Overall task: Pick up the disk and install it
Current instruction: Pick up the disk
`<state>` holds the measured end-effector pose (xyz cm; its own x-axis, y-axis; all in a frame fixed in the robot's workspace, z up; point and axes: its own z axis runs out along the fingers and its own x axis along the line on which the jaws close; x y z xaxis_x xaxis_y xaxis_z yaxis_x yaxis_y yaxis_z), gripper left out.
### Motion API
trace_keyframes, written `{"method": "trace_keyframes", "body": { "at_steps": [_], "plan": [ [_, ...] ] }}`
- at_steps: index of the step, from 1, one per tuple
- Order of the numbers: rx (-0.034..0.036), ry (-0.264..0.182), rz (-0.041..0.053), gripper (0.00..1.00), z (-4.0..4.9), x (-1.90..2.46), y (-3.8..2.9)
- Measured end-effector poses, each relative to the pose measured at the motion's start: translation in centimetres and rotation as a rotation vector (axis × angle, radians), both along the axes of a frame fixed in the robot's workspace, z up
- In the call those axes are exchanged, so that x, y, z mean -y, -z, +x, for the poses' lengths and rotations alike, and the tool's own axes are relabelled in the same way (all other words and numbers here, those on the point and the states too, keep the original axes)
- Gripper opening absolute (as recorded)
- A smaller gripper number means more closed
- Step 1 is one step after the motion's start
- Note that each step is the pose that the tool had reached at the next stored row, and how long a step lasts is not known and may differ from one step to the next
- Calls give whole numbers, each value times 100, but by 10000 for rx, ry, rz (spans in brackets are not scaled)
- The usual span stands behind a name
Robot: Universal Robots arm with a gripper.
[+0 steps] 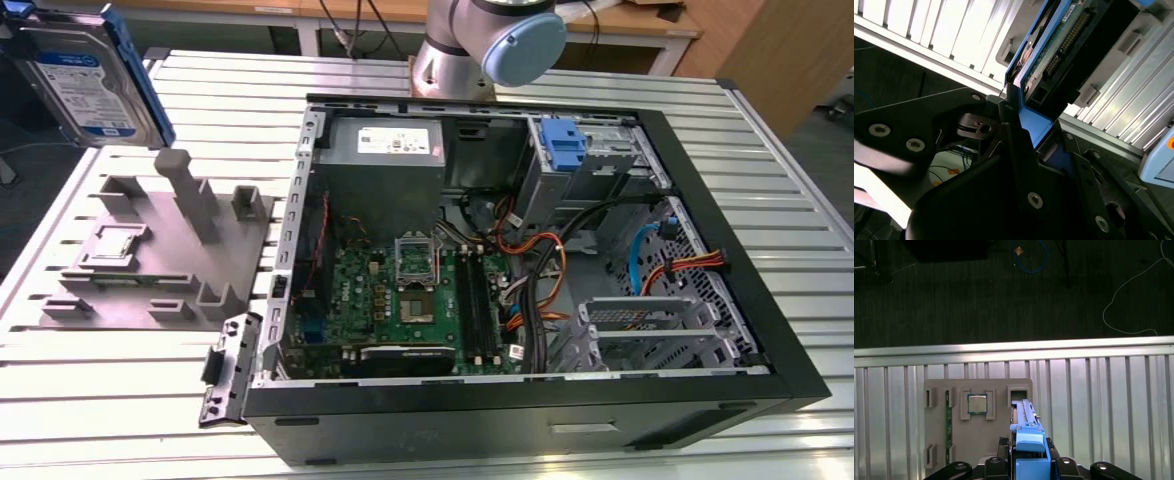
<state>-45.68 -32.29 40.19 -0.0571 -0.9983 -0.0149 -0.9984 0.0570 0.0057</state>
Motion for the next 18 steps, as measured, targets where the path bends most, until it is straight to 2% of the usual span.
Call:
{"method": "trace_keyframes", "body": {
  "at_steps": [18],
  "plan": [
    [0,0,0,36,0,0,-83]
  ]
}}
